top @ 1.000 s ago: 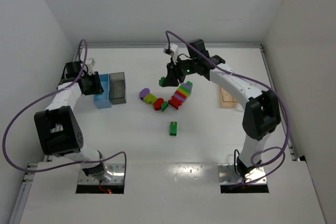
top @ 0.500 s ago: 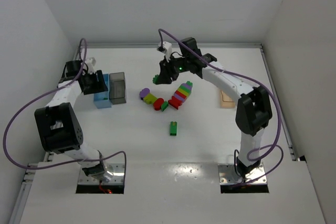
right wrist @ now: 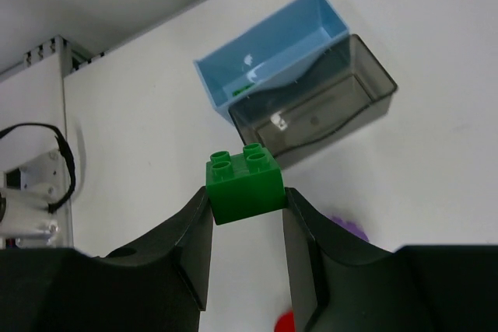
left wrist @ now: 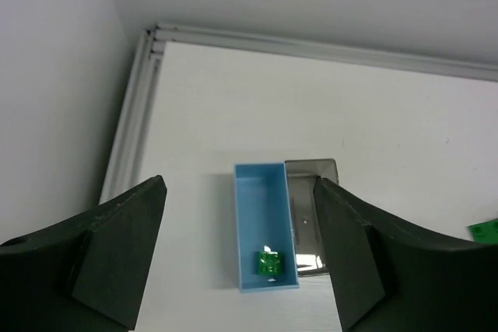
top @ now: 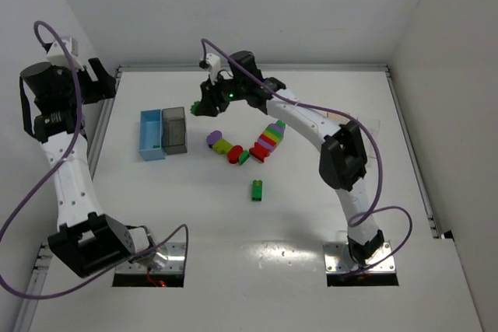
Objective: Sort the legos into containers by color
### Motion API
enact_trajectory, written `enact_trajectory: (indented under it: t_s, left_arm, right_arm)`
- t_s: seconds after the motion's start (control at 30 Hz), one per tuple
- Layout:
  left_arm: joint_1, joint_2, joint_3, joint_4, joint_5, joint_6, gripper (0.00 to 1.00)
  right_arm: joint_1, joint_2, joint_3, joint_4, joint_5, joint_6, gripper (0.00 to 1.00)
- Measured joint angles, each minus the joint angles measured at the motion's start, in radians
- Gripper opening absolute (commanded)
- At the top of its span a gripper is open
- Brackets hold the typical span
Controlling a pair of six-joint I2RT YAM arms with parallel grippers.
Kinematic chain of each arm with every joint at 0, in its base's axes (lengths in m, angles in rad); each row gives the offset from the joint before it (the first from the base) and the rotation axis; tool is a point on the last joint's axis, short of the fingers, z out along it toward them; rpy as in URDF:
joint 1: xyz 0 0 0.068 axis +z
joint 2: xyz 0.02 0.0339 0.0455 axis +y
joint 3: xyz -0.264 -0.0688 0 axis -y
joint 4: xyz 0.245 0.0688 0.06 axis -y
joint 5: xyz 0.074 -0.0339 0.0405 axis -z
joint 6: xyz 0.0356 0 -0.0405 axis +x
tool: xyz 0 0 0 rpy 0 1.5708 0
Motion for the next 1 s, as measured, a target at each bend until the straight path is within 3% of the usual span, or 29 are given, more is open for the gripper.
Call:
enact_trajectory:
  t_s: [0.17,0.37,0.57,1.0]
  left_arm:
    - [0.06,-0.082,-0.003,-0.018,-0.019,0.017,0.84]
    - [0.162,-0.084,-0.038,-0.057,-0.025,0.025,0.84]
    - [0.192,-0.074,-0.057,-0.1,0.0,0.033,0.84]
    - [0.21,-0.059,-0.057,-0.134,0.037,0.051,0.84]
  right_arm:
    - [0.057,0.129,0.072,0.109,0.029,0.092,0.0]
    - [0.093,0.349,0.251,0.235,0.063,0.159,0.0]
    - [0.119,0.476,0.332,0.403,0.081,0.201,0.0]
    - [0.23,0.526,0.367,0.562,0.133,0.22,0.0]
